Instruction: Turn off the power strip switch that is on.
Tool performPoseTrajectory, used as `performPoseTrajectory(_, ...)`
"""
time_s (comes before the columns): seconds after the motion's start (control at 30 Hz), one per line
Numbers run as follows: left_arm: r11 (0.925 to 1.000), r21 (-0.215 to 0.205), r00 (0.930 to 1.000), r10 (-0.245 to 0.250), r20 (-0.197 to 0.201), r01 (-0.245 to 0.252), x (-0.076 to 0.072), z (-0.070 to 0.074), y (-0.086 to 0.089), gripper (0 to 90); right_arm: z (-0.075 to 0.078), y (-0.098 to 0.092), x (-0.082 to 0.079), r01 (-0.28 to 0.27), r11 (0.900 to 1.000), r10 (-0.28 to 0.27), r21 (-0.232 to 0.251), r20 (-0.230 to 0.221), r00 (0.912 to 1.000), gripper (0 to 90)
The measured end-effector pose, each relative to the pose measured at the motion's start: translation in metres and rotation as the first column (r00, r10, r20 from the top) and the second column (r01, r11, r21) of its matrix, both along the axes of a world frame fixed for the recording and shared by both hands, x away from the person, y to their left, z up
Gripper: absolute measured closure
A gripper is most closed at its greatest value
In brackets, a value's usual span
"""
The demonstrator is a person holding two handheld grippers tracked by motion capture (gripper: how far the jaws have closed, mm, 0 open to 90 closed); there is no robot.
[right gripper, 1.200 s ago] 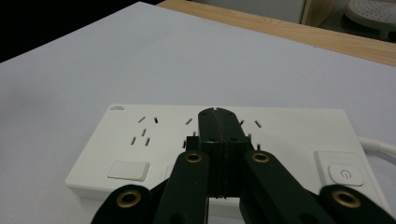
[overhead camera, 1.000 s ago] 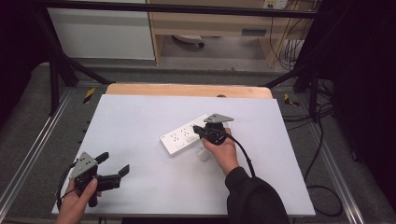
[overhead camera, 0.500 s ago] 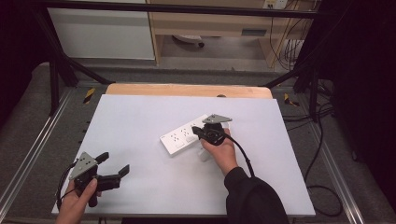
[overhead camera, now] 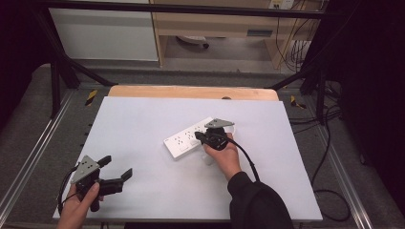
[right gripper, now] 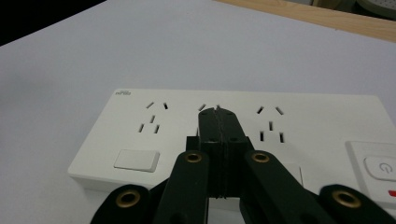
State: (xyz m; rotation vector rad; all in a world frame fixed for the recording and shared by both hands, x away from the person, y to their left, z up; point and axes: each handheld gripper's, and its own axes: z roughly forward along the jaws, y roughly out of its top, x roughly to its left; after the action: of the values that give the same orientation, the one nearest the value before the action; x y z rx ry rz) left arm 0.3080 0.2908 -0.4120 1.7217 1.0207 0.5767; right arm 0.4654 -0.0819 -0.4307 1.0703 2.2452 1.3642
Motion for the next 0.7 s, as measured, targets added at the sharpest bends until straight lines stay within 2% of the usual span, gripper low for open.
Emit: performPoseTrajectory(0.7, 1.0000, 0.000, 1.0000, 0.001, 0.001, -0.001, 0.000, 0.000, 0.000, 4.7, -0.010, 0.012, -0.005, -0.032, 0.999, 0.032, -0.022, -0.016, 0.9994, 90.0)
